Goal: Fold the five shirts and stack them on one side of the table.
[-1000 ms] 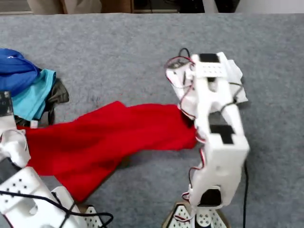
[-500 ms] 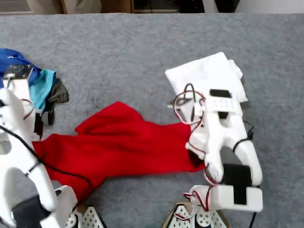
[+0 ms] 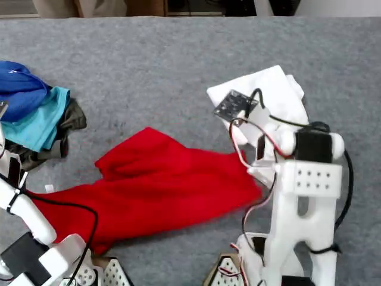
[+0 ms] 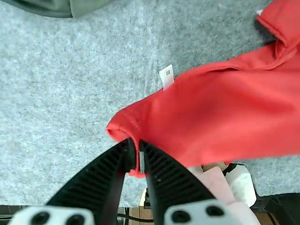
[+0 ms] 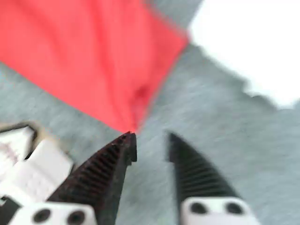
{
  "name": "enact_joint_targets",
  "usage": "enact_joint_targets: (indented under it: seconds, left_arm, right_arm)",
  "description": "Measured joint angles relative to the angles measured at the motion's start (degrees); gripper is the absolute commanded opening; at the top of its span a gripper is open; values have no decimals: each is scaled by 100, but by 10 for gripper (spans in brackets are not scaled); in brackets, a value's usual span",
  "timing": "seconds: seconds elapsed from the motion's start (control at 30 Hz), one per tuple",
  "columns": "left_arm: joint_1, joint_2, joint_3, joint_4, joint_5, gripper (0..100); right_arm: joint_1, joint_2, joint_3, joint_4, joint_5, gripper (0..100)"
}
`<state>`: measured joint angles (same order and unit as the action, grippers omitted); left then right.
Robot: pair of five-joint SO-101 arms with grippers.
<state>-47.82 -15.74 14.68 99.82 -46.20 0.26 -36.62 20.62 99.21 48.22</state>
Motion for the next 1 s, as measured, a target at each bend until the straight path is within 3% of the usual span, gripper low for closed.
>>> enact_joint_targets:
  seconds: [0.1, 0.27, 0.4, 0.53, 0.8, 0.87, 1.0]
  left_arm:
    - [0, 0, 0, 0, 0, 18]
    - [0, 0, 0, 0, 0, 18]
    - [-18, 0, 26, 0, 0, 18]
    - [-26, 0, 237, 0, 0, 18]
    - [-44, 0, 589, 0, 176, 18]
    - [-44, 0, 703, -97, 202, 18]
    - [-132, 0, 1081, -536, 229, 19]
  right_arm:
    - [-642, -26, -343, -220, -255, 346]
    - [-1679, 510, -738, -782, -1125, 236]
    - [-2347, 1415, -782, -1670, -1846, 120]
    - [-2831, 2796, -782, -2462, -2453, 98]
    - [-3147, 5327, -818, -3481, -2655, 52]
    - [-3130, 5723, -923, -3490, -2655, 2]
    - [-3086, 6022, -1248, -3086, -2470, 2]
